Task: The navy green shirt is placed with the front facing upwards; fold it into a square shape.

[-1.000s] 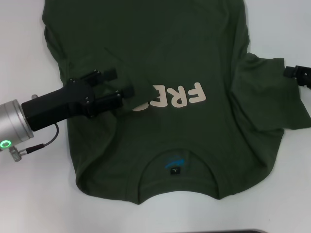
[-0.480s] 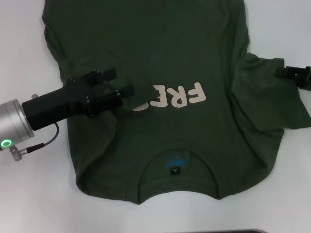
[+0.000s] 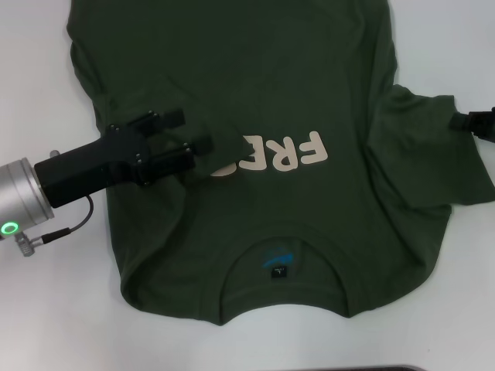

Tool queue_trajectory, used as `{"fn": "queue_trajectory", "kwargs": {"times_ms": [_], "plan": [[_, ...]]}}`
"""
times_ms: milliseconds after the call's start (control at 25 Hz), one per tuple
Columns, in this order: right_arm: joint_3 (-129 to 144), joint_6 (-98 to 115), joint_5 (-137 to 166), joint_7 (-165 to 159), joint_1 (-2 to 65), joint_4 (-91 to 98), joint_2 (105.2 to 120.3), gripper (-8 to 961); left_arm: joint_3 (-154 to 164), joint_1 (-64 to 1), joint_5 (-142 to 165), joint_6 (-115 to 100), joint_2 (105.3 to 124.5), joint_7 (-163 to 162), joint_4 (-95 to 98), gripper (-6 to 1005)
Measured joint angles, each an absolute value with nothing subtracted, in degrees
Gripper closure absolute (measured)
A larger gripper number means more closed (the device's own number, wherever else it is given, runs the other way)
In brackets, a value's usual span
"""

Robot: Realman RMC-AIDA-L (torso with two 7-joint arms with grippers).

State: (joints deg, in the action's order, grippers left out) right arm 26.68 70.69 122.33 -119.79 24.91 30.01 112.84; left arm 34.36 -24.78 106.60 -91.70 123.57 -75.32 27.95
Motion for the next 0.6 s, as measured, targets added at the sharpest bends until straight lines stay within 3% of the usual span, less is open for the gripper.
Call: {"fn": "queue_trajectory", "kwargs": {"times_ms": [320, 600], "plan": [[26.55, 71.37, 122.18, -119.60, 24.89, 30.16, 112.84, 931, 34.44, -24.82, 106.60, -91.14, 123.64, -75.34, 27.95, 157], [25.13, 75.31, 119.45, -118.02, 25.15, 30.29, 112.84, 933, 34.10, -24.85, 106.41, -91.36, 123.58, -75.62, 27.96, 157]]}}
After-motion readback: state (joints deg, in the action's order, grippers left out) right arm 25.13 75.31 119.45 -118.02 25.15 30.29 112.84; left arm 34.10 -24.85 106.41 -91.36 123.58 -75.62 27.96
